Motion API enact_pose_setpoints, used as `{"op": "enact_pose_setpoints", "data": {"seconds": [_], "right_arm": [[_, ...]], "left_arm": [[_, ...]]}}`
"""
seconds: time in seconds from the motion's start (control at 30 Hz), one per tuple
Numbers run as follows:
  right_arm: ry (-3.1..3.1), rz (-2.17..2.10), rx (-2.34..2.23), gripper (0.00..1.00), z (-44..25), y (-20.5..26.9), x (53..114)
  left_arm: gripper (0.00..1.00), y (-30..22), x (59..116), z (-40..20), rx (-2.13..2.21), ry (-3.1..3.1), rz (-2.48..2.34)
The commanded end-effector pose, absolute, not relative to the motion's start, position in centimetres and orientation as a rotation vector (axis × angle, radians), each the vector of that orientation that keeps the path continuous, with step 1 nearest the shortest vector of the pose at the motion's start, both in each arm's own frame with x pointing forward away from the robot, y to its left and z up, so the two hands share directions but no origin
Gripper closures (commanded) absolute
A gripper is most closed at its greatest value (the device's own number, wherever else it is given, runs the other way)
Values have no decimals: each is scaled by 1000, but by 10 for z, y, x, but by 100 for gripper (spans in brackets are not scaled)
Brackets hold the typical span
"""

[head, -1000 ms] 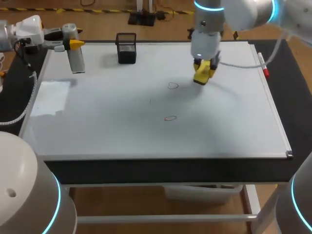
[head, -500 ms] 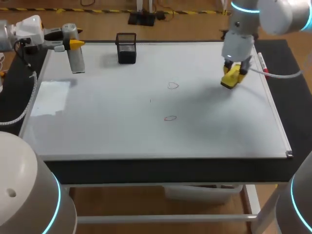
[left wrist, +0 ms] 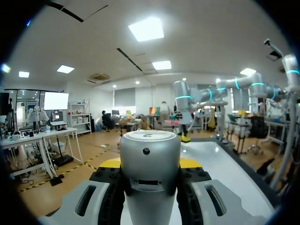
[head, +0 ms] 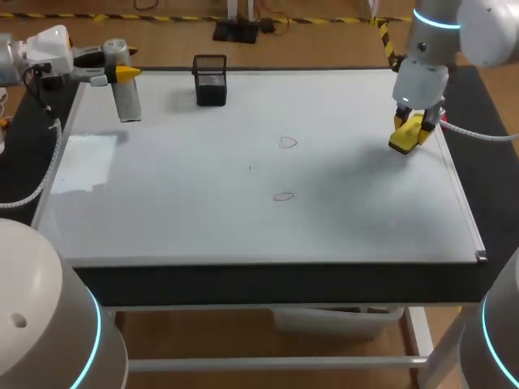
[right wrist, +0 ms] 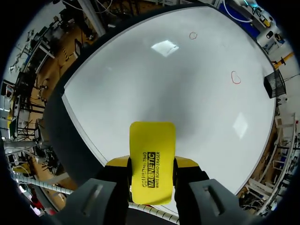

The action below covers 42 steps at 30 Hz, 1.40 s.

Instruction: Pick up the inspection probe, press it on each red-marked spot on the whiteboard one by one, put down the probe, pick up the eraser, and wipe off all the red marks.

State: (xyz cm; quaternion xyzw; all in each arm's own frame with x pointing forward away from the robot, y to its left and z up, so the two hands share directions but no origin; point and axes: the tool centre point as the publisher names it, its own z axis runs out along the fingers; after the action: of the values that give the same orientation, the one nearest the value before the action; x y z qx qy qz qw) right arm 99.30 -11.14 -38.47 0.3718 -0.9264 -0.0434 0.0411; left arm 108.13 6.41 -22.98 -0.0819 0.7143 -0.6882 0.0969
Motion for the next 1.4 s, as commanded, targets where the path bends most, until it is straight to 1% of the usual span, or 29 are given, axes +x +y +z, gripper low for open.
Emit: {"op": "enact_pose_setpoints", "data": {"seconds": [0.03, 0.4, 0.47, 1.03, 1.4], "right_arm": [[-2836, -127, 1140, 100, -383, -112, 993], [-2836, -127, 1140, 100, -383, -112, 993], [-2836, -127, 1140, 100, -383, -112, 993], [-2836, -127, 1140, 100, -383, -112, 993], [-2836, -127, 1140, 100, -383, -112, 993]], "left_arm": [[100, 63, 1080, -229, -245, 2113, -2034], [100, 63, 1080, -229, -245, 2113, -2034], [100, 55, 1076, -227, -225, 2125, -2050], [100, -59, 1034, -230, 32, 2256, -2208], [100, -131, 1021, -228, 132, 2277, -2262]]}}
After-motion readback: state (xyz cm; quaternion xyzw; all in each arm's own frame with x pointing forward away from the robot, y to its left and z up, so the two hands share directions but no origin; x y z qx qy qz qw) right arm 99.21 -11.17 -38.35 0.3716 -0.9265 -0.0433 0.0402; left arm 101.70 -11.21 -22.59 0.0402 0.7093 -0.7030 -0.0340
